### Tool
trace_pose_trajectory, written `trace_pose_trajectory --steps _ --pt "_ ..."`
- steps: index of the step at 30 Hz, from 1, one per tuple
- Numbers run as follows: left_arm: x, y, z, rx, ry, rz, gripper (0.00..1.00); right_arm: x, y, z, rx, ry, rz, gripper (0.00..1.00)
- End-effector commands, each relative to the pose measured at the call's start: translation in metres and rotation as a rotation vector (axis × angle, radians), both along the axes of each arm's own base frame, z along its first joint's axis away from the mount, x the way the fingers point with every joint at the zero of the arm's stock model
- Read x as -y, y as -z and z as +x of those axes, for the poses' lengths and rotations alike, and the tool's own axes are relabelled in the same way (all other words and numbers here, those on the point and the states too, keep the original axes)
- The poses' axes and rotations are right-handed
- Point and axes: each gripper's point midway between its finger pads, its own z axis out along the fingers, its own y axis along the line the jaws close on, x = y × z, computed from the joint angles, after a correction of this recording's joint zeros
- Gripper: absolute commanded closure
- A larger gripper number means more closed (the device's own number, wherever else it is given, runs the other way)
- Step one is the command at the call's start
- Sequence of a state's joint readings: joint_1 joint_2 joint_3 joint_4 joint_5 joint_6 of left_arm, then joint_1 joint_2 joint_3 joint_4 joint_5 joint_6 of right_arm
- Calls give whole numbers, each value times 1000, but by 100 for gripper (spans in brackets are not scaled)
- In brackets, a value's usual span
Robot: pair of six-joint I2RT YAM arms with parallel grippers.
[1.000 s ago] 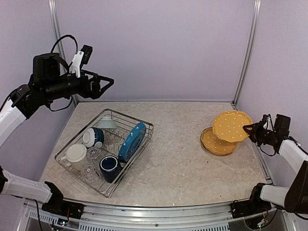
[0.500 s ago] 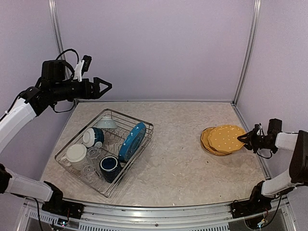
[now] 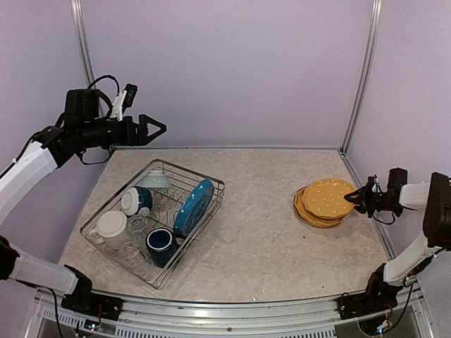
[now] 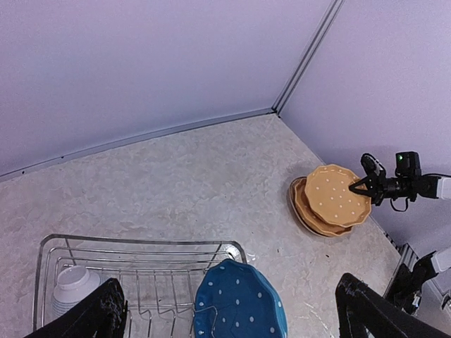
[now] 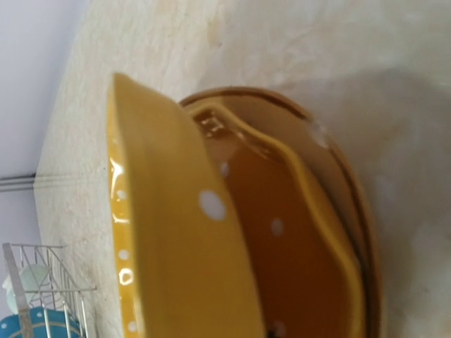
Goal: Unload the mixed dishes from the dish rack
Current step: Place the plate with another plate.
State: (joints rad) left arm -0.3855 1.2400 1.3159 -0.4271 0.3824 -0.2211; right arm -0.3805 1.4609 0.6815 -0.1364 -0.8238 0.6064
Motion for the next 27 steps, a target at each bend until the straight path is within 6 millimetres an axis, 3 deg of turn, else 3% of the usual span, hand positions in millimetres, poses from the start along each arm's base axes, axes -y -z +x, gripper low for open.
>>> trace_pose_trajectory --steps 1,7,18,27 --pt "1 -5 -2 0 18 -20 1 -20 -29 16 117 -98 22 100" --pt "5 -7 -7 -8 41 -43 1 -22 -25 15 100 -90 6 94" --pt "9 -12 -14 -13 84 -69 1 -26 -24 11 83 -58 -37 63" --pt "11 -16 -19 -12 101 -85 1 -20 -23 -8 50 -37 -126 38"
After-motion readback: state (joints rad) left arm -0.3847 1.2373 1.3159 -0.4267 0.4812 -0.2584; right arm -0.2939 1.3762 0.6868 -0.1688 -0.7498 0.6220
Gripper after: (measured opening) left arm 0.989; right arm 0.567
